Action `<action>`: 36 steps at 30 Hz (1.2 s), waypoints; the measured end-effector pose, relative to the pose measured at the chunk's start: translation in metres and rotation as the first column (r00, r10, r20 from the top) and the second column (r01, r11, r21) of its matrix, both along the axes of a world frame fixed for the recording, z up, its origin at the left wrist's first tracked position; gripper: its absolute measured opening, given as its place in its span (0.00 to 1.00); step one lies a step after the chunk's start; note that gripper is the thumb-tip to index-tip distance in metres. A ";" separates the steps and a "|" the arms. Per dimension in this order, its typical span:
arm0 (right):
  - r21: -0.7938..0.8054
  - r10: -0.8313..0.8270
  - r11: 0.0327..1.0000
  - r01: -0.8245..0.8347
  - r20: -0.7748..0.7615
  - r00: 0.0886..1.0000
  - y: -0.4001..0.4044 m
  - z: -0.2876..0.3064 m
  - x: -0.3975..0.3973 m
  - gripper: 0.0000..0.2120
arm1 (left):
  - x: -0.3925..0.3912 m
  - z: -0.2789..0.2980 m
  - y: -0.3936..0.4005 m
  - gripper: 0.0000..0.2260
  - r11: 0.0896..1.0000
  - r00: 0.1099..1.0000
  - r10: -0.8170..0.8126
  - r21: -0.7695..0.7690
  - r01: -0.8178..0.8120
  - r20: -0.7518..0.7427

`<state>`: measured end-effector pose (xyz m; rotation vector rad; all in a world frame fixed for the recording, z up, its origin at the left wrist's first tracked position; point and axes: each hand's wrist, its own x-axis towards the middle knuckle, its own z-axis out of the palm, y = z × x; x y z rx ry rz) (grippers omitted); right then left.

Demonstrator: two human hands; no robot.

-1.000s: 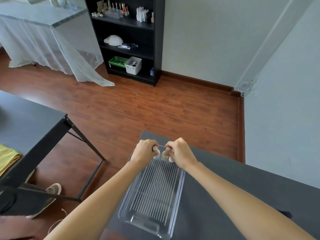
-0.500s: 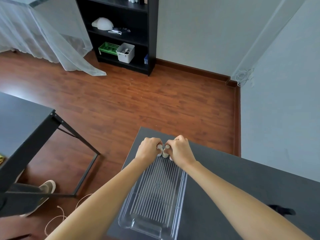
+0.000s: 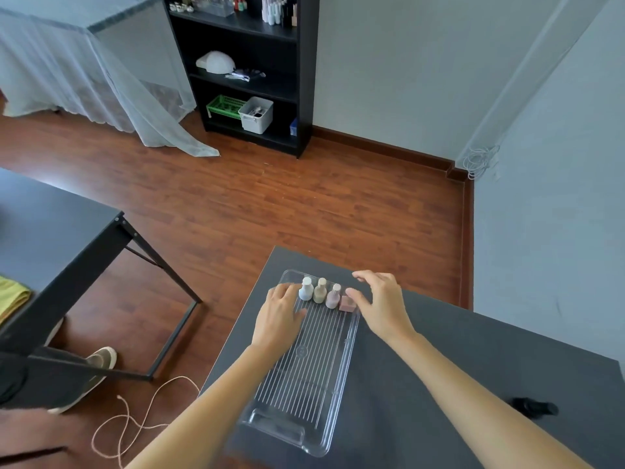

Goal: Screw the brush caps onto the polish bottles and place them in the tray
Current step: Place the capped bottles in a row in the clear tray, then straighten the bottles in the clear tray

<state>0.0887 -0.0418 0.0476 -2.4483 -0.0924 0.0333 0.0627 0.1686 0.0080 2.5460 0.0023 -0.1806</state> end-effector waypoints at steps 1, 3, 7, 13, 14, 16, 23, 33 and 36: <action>0.001 -0.027 1.000 0.027 0.001 1.000 -0.013 0.002 -0.009 0.15 | -0.015 -0.002 -0.001 0.20 1.000 1.000 0.009 0.011 -0.010 0.029; -0.020 -0.076 0.997 0.076 -0.016 0.997 -0.040 0.002 -0.030 0.13 | -0.044 -0.005 -0.003 0.20 0.999 0.999 0.027 0.035 -0.029 0.047; -0.111 -0.177 0.979 0.172 -0.037 0.984 -0.105 -0.003 -0.073 0.11 | -0.105 -0.021 -0.009 0.20 0.992 0.999 0.044 0.116 -0.043 -0.003; -0.415 -0.403 0.847 0.331 -0.096 0.910 -0.197 -0.023 -0.136 0.15 | -0.160 -0.042 -0.012 0.39 0.964 0.997 0.013 0.265 0.007 -0.072; -0.453 -0.422 0.828 0.329 -0.119 0.899 -0.209 -0.026 -0.144 0.16 | -0.163 -0.045 -0.013 0.42 0.963 0.999 0.018 0.271 -0.005 -0.048; -0.505 -0.441 0.809 0.300 -0.183 0.879 -0.228 -0.032 -0.156 0.17 | -0.165 -0.047 -0.014 0.40 0.960 0.999 0.036 0.277 -0.030 -0.016; -0.481 -0.331 0.859 0.177 -0.258 0.908 -0.258 -0.046 -0.176 0.15 | -0.166 -0.060 -0.014 0.23 0.942 0.996 0.080 0.329 -0.066 -0.029; -0.105 -0.074 0.993 0.055 -0.181 0.981 -0.160 0.007 -0.114 0.06 | -0.166 -0.062 -0.014 0.24 0.950 0.998 0.061 0.309 -0.053 -0.014; -0.036 0.067 0.997 -0.070 -0.080 0.995 -0.102 0.028 -0.081 0.06 | -0.166 -0.063 -0.013 0.24 0.950 0.998 0.060 0.306 -0.054 -0.007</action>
